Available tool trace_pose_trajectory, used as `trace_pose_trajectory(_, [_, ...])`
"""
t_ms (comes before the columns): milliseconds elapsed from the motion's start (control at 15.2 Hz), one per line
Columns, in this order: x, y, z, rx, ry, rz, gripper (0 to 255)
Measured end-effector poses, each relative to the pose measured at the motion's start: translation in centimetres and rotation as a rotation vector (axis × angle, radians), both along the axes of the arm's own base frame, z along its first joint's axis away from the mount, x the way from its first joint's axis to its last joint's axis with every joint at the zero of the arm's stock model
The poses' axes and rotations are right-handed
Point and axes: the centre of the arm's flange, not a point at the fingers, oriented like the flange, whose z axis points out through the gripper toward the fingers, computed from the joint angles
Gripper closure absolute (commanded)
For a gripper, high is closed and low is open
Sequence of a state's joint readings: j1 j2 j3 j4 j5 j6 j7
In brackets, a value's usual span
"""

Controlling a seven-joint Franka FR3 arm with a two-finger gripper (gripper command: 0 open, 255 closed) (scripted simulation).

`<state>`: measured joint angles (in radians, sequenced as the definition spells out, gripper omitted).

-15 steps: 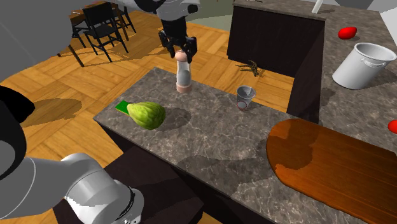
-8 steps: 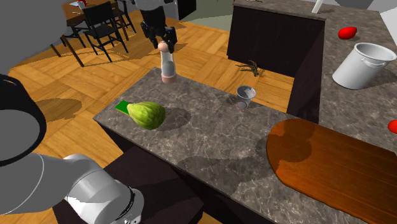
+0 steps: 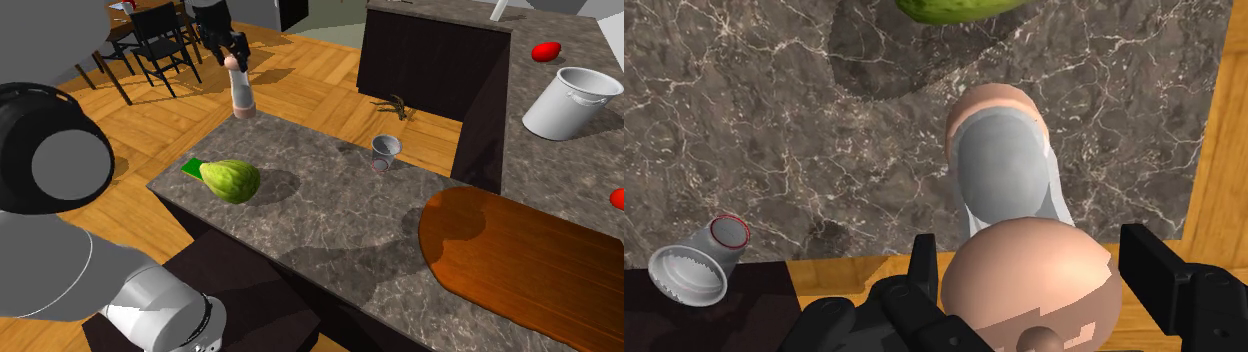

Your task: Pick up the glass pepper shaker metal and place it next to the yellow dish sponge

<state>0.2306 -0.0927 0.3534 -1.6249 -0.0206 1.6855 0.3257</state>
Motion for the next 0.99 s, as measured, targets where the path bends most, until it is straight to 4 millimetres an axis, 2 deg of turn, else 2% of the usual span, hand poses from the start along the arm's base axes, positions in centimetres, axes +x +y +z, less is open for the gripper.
trace_pose_trajectory(330, [-0.8,6.8,-0.3,0.000,0.000,0.001,255])
trace_pose_trajectory(990, [-2.4,19.7,0.4,0.002,-0.001,0.004,255])
